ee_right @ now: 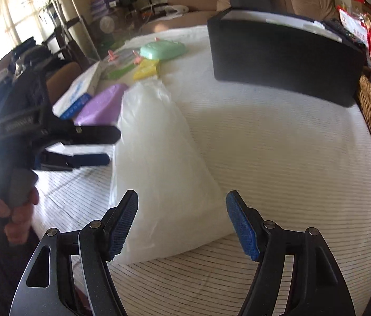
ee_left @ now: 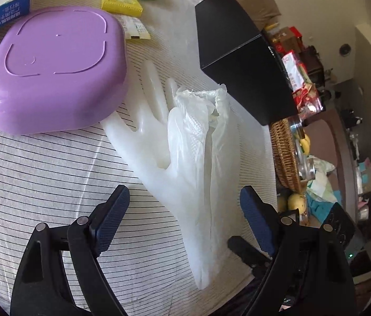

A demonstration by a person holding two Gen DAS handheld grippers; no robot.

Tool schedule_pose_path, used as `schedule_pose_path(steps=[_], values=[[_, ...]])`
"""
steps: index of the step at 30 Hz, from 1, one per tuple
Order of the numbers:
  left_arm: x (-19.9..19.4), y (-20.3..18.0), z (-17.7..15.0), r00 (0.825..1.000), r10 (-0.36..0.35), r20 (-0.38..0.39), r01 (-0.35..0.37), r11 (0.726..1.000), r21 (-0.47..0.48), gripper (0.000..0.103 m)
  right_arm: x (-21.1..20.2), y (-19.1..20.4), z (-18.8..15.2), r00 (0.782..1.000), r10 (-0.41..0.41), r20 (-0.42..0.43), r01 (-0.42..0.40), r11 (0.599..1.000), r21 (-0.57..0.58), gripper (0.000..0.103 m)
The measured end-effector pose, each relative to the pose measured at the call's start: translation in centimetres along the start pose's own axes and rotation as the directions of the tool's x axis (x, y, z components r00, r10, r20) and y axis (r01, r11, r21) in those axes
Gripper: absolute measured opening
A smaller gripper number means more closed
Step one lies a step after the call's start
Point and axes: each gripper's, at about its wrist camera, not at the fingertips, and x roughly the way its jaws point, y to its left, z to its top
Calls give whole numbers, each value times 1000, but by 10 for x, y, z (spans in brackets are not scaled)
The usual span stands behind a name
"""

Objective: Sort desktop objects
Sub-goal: 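Grasp the clear plastic glove bag with the left gripper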

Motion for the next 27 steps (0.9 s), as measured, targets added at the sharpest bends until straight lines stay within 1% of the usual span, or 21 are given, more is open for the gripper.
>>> schedule_pose_path(steps=[2,3,5,7,9,12,13,14,15,16,17,19,20,22,24,27], values=[[4,-6,0,1000,10,7,-10,1000,25,89,10,3,-7,999,-7,-37,6,1000,-2,72],[7,-10,0,1000,23,14,-23,999,44,89,13,4,-9,999,-9,-44,9,1000,-5,74],[12,-17,0,999,39,27,-41,996,79,92,13,8,-11,999,-16,-37,16,1000,-17,74],[18,-24,-1,999,41,32,-44,993,107,94,12,7,-12,1000,-4,-27,3,1000,-11,74],[23,-30,-2,999,41,22,-44,989,140,93,13,6,-12,1000,5,-25,-5,1000,0,74],[27,-36,-4,998,58,20,-60,983,176,88,12,5,-14,1000,9,-22,-8,1000,4,74],[27,-36,-4,997,66,25,-70,982,176,80,12,4,-14,1000,11,-21,-11,1000,6,74],[27,-35,-2,997,77,27,-80,982,170,64,12,4,-14,1000,13,-22,-12,1000,6,74],[28,-32,0,996,82,22,-84,984,159,52,13,4,-14,1000,14,-21,-14,1000,7,74],[29,-26,1,997,76,6,-76,988,137,33,12,3,-14,1000,16,-20,-16,1000,10,74],[31,-20,3,998,59,-13,-57,992,111,24,12,2,-14,1000,18,-18,-17,1000,12,74],[31,-15,3,999,37,-18,-35,995,89,20,11,2,-14,1000,21,-15,-21,1000,12,74],[30,-17,2,999,36,-14,-35,994,100,16,11,3,-14,1000,19,-15,-19,1000,9,74],[27,-23,1,1000,26,5,-27,991,131,13,10,4,-14,1000,15,-12,-15,1000,5,74],[25,-27,0,1000,12,12,-14,989,147,11,6,4,-13,1000,10,5,-10,1000,9,72],[24,-24,1,1000,-16,5,15,992,126,10,-5,-1,-11,998,-11,60,9,1000,28,72]])
